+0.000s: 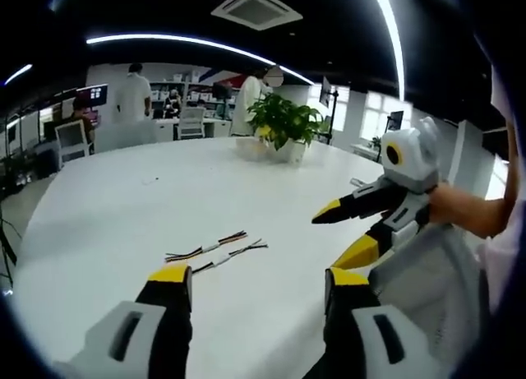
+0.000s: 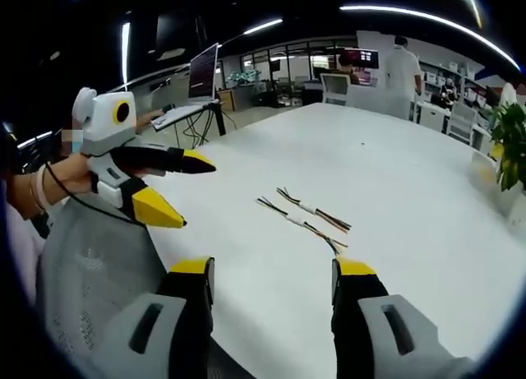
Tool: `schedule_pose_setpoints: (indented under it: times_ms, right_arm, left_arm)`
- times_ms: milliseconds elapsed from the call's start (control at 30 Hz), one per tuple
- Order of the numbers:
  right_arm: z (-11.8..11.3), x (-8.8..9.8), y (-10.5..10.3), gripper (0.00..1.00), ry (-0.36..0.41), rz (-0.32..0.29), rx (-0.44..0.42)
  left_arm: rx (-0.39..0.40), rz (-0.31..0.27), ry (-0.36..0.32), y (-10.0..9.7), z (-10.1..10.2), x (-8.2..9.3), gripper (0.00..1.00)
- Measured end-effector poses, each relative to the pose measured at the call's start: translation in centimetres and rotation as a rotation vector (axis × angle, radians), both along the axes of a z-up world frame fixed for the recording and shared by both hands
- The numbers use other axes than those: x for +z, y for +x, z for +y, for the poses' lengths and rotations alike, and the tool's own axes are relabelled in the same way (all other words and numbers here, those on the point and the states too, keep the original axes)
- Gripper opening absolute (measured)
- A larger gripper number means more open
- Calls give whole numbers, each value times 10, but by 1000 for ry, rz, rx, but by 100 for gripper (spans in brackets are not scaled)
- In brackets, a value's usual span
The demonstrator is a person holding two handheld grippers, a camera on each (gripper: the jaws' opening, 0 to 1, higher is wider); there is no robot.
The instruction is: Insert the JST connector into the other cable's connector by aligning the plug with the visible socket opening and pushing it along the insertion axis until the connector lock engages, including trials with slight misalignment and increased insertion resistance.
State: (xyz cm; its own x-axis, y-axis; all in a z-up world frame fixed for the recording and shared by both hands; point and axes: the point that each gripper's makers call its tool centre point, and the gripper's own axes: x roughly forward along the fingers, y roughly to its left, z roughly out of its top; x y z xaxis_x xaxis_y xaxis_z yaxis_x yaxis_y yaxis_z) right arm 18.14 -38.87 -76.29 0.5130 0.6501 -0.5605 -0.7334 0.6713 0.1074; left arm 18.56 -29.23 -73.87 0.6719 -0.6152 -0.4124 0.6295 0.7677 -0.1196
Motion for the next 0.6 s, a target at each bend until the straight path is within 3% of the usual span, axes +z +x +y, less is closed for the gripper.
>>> schedule_pose_setpoints:
  times_ms: [133, 600]
  right_arm:
    - [-1, 1, -1, 55, 7, 3, 0]
    - [-2, 6, -3, 54, 11, 1, 0]
  left_arm:
    - [14, 10, -26, -1, 1, 2, 61]
    - [6, 3, -1, -3, 0, 6, 60]
